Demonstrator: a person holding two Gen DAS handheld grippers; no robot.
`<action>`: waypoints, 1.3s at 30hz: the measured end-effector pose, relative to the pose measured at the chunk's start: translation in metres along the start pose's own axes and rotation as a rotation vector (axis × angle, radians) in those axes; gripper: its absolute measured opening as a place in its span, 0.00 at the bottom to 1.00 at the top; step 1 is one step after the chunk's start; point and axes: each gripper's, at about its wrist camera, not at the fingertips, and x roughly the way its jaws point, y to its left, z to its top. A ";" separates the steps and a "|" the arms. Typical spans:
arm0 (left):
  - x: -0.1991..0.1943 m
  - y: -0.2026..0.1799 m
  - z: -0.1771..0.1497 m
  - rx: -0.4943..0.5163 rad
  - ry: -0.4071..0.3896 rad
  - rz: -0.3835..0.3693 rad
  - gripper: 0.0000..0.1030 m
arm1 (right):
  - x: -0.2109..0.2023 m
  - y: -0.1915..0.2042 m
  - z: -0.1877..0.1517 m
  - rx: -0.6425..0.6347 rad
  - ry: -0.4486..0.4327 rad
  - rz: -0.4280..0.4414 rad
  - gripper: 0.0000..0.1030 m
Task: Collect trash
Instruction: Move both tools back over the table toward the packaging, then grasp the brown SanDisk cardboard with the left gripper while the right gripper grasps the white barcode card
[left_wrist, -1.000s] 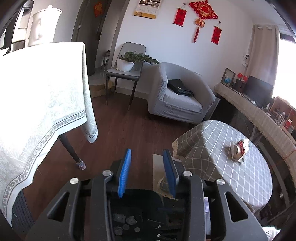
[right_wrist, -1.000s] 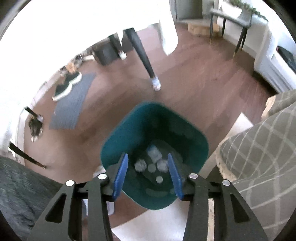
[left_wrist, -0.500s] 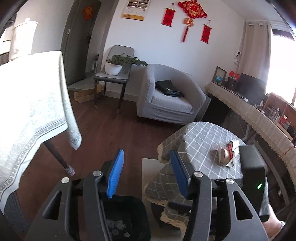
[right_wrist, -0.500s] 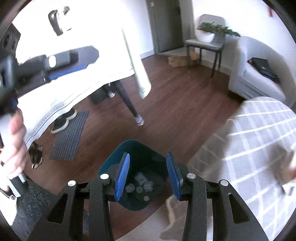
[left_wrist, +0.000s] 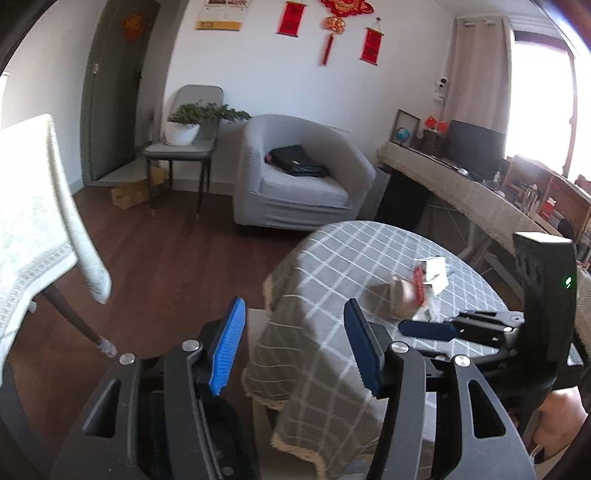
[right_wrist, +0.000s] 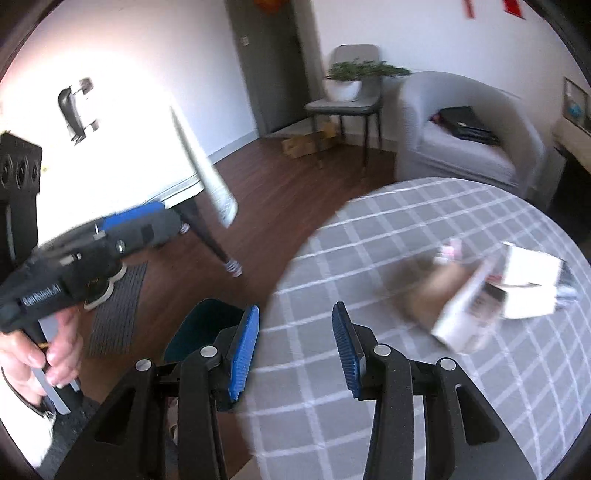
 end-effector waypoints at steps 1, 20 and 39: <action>0.007 -0.007 0.000 0.002 0.008 -0.018 0.57 | -0.003 -0.007 0.000 0.015 -0.005 -0.012 0.41; 0.085 -0.066 -0.005 0.064 0.131 -0.145 0.48 | -0.030 -0.117 -0.023 0.293 -0.056 -0.040 0.40; 0.136 -0.097 -0.001 0.156 0.165 -0.204 0.50 | 0.013 -0.145 -0.013 0.412 0.037 0.013 0.10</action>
